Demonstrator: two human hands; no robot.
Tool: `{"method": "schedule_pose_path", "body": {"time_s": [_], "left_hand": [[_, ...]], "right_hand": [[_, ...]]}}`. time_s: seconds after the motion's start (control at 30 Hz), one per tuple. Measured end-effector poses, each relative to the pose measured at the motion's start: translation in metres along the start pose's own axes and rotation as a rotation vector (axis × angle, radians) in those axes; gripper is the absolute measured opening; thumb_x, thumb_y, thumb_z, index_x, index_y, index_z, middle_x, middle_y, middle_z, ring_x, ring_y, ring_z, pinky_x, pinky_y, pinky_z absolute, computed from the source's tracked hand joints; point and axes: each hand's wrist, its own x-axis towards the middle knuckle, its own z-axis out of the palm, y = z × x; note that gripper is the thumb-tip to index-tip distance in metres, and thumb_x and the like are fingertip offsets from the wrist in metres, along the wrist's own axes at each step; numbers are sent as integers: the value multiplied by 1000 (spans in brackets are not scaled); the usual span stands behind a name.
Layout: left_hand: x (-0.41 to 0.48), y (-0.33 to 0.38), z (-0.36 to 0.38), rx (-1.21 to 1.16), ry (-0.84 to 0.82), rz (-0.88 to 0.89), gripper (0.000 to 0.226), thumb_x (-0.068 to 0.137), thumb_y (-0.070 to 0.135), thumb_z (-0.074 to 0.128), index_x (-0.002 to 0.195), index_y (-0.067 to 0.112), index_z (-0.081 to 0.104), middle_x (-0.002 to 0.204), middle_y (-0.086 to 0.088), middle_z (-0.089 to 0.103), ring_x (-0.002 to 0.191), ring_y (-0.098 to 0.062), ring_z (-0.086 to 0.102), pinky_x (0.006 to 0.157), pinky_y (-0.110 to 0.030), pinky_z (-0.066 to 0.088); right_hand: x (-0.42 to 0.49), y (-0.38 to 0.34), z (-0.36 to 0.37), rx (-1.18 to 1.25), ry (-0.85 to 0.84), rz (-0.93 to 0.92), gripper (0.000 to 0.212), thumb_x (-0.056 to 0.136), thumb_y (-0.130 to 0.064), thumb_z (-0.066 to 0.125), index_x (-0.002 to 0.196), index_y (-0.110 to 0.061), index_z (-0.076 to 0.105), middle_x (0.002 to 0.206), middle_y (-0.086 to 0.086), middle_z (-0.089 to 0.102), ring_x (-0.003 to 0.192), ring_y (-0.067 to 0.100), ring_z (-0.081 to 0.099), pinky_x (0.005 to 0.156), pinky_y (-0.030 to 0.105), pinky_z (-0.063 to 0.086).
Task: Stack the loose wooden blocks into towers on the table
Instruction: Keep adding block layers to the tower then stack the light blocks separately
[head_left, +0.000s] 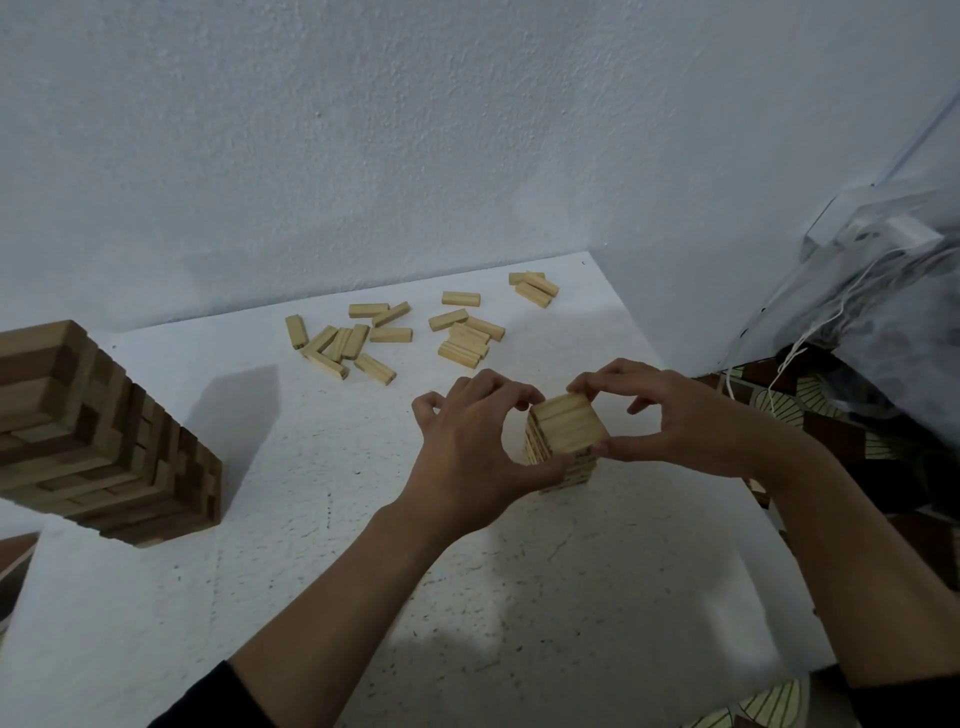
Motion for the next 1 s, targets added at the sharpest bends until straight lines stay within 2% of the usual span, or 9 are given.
{"method": "schedule_pose_path", "body": {"time_s": [0.23, 0.4, 0.53, 0.67, 0.9, 1.0], "left_hand": [[-1, -1, 0, -7, 4, -7, 60, 73, 74, 68, 120, 38, 59, 111, 22, 50, 104, 2, 40, 98, -45, 27], [-1, 0, -3, -13, -11, -14, 66, 73, 74, 69, 127, 38, 57, 112, 23, 49, 106, 2, 41, 98, -44, 26], [-2, 0, -3, -16, -23, -5, 70, 69, 81, 57, 125, 39, 59, 110, 24, 48, 103, 3, 39, 97, -44, 27], [-2, -1, -3, -20, -21, 4, 61, 75, 71, 69, 125, 37, 60, 111, 22, 48, 103, 2, 38, 96, -44, 26], [-1, -1, -3, -14, -32, 3, 60, 75, 72, 68, 124, 38, 61, 110, 21, 49, 104, 2, 39, 96, -44, 27], [-2, -1, -4, -16, -38, -12, 67, 74, 73, 68, 130, 37, 59, 112, 22, 49, 105, 3, 40, 98, -44, 27]], "right_hand": [[-2, 1, 2, 18, 28, -15, 63, 79, -49, 72, 138, -41, 51, 131, -22, 54, 123, 1, 49, 95, 25, 46], [-6, 3, 0, 27, 74, -20, 68, 78, -49, 76, 140, -46, 48, 129, -27, 54, 123, -2, 49, 94, 22, 47], [-5, 4, 0, 34, 104, -29, 68, 78, -49, 76, 140, -46, 49, 128, -27, 55, 123, -1, 50, 95, 24, 49], [-4, 3, 2, 32, 100, -27, 61, 78, -49, 76, 133, -51, 50, 128, -28, 55, 122, -3, 50, 94, 24, 49], [-5, 0, 2, 57, 94, -38, 56, 78, -47, 77, 131, -43, 57, 129, -22, 58, 125, 4, 51, 97, 36, 51], [-5, 1, 3, 59, 78, -24, 59, 79, -46, 77, 134, -42, 55, 130, -21, 57, 126, 5, 51, 98, 37, 51]]}}
